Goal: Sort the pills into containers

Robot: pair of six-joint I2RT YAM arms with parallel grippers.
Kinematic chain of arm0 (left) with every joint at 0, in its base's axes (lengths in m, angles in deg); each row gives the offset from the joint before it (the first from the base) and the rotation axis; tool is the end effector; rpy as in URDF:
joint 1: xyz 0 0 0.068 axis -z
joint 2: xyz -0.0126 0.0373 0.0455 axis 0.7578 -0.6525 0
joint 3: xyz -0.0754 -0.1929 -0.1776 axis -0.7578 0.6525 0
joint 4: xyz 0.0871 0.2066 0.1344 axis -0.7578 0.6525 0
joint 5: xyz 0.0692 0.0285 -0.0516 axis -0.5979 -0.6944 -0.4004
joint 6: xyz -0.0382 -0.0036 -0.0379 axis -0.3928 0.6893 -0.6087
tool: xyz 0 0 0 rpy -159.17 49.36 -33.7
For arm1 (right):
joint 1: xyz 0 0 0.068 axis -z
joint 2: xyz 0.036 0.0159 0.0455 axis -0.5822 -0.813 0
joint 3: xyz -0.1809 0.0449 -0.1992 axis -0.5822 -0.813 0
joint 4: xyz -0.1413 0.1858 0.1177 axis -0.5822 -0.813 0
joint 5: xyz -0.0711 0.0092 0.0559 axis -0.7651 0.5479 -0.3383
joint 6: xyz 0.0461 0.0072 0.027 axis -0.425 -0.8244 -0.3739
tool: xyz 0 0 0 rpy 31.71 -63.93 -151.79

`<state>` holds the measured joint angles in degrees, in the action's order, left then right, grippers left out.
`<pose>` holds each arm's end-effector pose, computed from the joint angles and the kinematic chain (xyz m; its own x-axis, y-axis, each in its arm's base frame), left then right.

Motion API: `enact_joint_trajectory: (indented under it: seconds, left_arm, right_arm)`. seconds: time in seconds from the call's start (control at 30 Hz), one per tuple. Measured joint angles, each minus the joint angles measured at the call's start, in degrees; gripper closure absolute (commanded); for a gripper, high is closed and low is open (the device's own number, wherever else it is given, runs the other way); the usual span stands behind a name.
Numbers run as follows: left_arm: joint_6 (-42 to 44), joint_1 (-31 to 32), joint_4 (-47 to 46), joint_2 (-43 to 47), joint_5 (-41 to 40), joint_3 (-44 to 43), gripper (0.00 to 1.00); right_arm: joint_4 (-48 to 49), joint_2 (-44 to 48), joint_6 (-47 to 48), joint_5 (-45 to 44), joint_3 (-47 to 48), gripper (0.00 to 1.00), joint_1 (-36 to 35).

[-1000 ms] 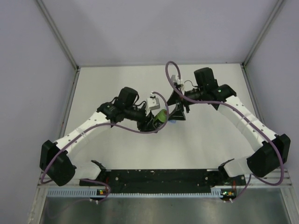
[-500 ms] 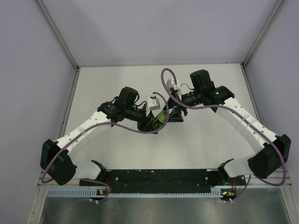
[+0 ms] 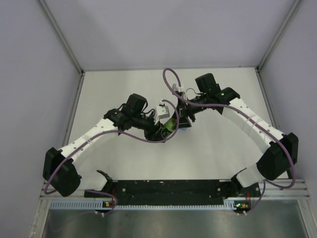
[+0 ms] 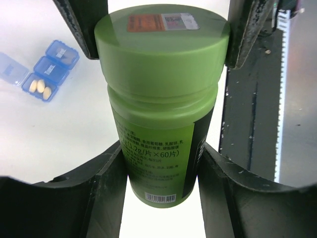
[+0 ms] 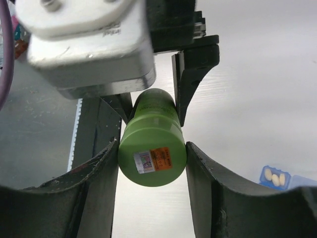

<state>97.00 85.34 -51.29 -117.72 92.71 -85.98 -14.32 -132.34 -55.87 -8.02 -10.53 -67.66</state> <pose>0.2068 -0.1813 0.2985 -0.2722 0.5058 -0.8186 0.9621 0.1288 -0.2403 0.2390 0.1855 0.3484 -0.2056 -0.4095 -0.8888 -0.9665 -0.0577 0.2501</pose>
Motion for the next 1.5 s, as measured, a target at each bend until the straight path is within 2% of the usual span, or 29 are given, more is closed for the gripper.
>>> enact_joint_trajectory:
  seconds: [0.33,0.47,0.6,0.83,0.9,1.1,1.2,1.37,1.43,1.5]
  left_arm:
    - [1.79,0.33,-2.47,3.02,-10.45,4.50,1.00]
    - [-0.26,0.50,-4.50,3.37,-15.50,5.27,1.00]
    - [-2.95,0.59,-6.71,3.37,-21.77,5.38,1.00]
    - [-5.57,1.20,-8.24,2.43,-32.06,6.25,1.00]
    - [-5.62,1.62,-8.37,1.99,-34.75,6.60,1.00]
    - [-3.85,4.13,-10.78,1.60,-44.52,8.92,1.00]
    - [-2.78,4.96,-11.39,0.90,-47.17,9.33,1.00]
    - [-1.84,5.29,-13.40,0.26,-49.05,9.35,1.00]
    - [-1.84,4.92,-16.65,0.28,-51.06,9.33,1.00]
    - [-1.84,4.55,-19.50,0.28,-52.46,9.33,1.00]
  right_arm:
    - [-2.89,-8.15,-3.06,1.75,3.72,0.68,0.00]
    - [1.53,-9.31,-8.35,0.09,3.63,0.69,0.11]
    - [6.29,-10.21,-13.62,-2.97,3.63,0.85,0.31]
    - [13.35,-14.34,-21.99,-5.33,3.78,0.85,0.35]
    - [13.66,-16.17,-23.82,-5.33,4.61,0.82,0.35]
    - [13.75,-20.72,-28.52,-4.35,6.40,0.63,0.81]
    - [13.90,-21.81,-30.16,-4.04,6.49,0.56,0.90]
    - [14.40,-22.18,-31.10,-3.48,6.71,0.36,1.64]
    - [12.02,-22.18,-31.32,-2.51,6.62,0.26,1.81]
    - [10.54,-22.18,-31.65,-1.86,6.56,0.22,1.84]
